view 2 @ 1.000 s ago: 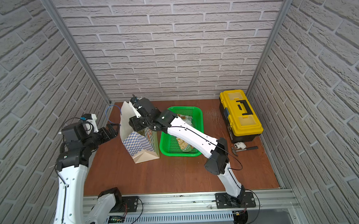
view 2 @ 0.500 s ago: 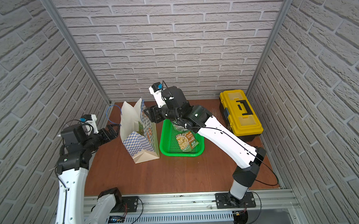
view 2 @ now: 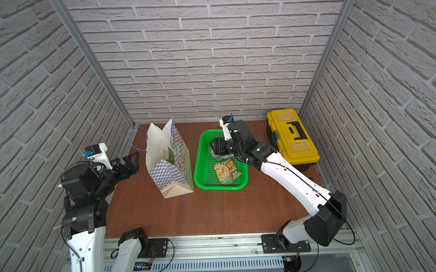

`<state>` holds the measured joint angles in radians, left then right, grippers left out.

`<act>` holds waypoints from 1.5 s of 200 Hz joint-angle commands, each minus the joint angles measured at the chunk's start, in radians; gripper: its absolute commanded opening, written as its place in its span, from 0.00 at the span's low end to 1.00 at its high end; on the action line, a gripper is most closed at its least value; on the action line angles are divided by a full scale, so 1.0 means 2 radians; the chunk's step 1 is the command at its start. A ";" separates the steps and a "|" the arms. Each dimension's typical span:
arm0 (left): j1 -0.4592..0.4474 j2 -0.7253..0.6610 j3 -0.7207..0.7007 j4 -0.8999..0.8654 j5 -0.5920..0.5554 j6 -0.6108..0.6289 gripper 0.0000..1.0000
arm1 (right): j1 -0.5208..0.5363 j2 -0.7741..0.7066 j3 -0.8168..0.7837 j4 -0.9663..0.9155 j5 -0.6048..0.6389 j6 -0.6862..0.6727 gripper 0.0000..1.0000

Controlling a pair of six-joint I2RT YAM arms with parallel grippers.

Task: Place the condiment packets inside the bag
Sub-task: Pick up the condiment packet from the storage box.

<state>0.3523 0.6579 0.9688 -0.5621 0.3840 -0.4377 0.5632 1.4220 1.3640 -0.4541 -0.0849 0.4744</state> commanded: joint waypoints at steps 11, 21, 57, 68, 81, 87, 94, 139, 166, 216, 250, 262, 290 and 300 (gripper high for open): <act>0.006 0.010 -0.005 0.022 0.000 0.007 0.98 | -0.023 0.020 -0.029 0.035 -0.017 0.020 0.63; 0.006 0.015 -0.004 0.020 0.003 0.006 0.98 | -0.026 0.028 -0.036 0.033 -0.015 0.018 0.62; 0.006 0.029 0.000 0.015 0.012 0.006 0.98 | -0.038 0.061 -0.042 0.005 0.014 -0.004 0.63; 0.006 0.029 0.000 0.013 0.011 0.007 0.98 | -0.040 0.070 -0.042 -0.007 0.025 -0.010 0.63; 0.006 0.036 0.000 0.012 0.011 0.006 0.98 | -0.041 0.080 -0.047 -0.014 0.035 -0.016 0.66; 0.006 0.045 0.000 0.011 0.011 0.006 0.98 | -0.041 0.086 -0.050 -0.014 0.033 -0.019 0.67; 0.006 0.050 0.001 0.007 0.010 0.006 0.98 | -0.041 0.094 -0.053 -0.016 0.030 -0.022 0.68; 0.007 0.070 0.009 -0.007 0.006 0.009 0.98 | -0.046 0.135 -0.063 -0.019 0.017 -0.021 0.74; 0.007 0.070 0.008 -0.007 0.004 0.009 0.98 | -0.046 0.159 -0.048 -0.041 0.010 -0.030 0.81; 0.008 0.082 0.009 -0.010 0.011 0.009 0.98 | -0.045 0.162 -0.049 -0.058 0.045 -0.030 0.86; 0.007 0.086 0.010 -0.009 0.023 0.007 0.98 | -0.044 0.167 -0.041 -0.078 0.061 -0.032 0.87; 0.007 0.087 0.012 -0.012 0.021 0.008 0.98 | -0.043 0.168 -0.040 -0.080 0.067 -0.033 0.87; 0.007 0.082 0.010 -0.009 0.019 0.008 0.98 | -0.039 0.185 -0.028 -0.091 0.091 -0.039 0.87; 0.008 0.083 0.011 -0.010 0.023 0.007 0.98 | -0.031 0.197 -0.023 -0.095 0.095 -0.041 0.87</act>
<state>0.3618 0.8314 0.9730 -0.5999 0.4118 -0.4377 0.4797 1.7702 1.2785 -0.6197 0.0490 0.4110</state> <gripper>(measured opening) 0.983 0.872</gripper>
